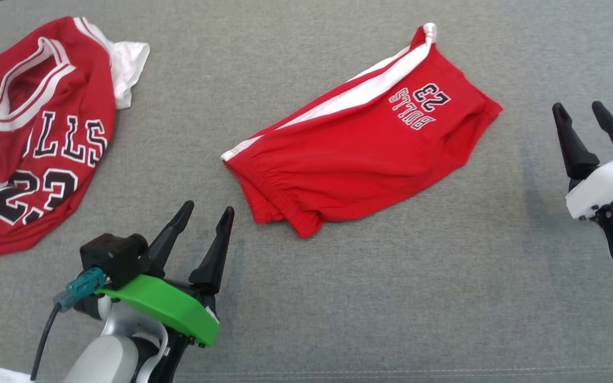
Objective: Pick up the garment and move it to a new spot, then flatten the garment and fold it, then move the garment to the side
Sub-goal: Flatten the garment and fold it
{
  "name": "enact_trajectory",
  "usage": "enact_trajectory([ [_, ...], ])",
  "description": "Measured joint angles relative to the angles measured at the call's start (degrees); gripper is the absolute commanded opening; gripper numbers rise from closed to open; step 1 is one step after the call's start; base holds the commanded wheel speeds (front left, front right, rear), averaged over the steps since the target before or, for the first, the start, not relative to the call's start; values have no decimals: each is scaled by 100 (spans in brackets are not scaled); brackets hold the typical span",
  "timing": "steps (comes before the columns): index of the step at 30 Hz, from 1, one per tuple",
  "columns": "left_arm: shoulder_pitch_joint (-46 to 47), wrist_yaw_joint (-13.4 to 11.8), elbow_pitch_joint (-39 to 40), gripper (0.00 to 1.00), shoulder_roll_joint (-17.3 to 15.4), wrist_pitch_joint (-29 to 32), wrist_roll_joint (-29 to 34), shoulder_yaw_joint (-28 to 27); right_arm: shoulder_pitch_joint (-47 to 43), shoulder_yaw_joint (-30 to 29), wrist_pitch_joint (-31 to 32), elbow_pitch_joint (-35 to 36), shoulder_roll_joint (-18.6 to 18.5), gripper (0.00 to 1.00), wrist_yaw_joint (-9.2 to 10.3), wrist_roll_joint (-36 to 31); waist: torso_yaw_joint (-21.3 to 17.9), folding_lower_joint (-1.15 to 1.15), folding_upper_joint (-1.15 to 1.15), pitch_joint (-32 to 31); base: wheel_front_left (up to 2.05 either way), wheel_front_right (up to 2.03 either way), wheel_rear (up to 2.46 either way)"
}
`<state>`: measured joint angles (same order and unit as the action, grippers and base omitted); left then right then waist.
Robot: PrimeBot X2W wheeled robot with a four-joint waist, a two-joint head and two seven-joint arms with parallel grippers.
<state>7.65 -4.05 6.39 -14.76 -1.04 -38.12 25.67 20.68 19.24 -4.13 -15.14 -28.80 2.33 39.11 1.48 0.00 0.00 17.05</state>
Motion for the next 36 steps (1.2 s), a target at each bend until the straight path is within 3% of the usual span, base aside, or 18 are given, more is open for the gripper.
enact_trajectory([
  [21,326,33,129,100,167,-113,130,104,844,110,756,-1090,-1,100,-8,27,1101,0,0,627,0,0,0],
  [31,325,33,93,100,163,-265,159,10,1099,126,902,-1454,42,100,-88,96,1282,0,0,739,0,0,0],
  [32,325,33,90,100,163,-277,159,7,1124,151,942,-1481,35,94,-131,96,1284,0,0,741,0,0,0],
  [33,325,33,86,100,163,-281,159,3,1155,166,980,-1512,32,69,-136,97,1285,0,0,742,0,0,0],
  [34,325,33,82,100,163,-281,159,1,1179,160,1006,-1539,41,31,-169,131,1286,0,0,743,0,0,0],
  [35,325,33,76,100,163,-293,159,0,1190,159,1024,-1558,53,4,-186,191,1286,0,0,744,0,0,0],
  [36,326,33,68,100,163,-320,159,-2,1195,162,1036,-1579,70,0,-224,234,1286,0,0,744,0,0,0],
])
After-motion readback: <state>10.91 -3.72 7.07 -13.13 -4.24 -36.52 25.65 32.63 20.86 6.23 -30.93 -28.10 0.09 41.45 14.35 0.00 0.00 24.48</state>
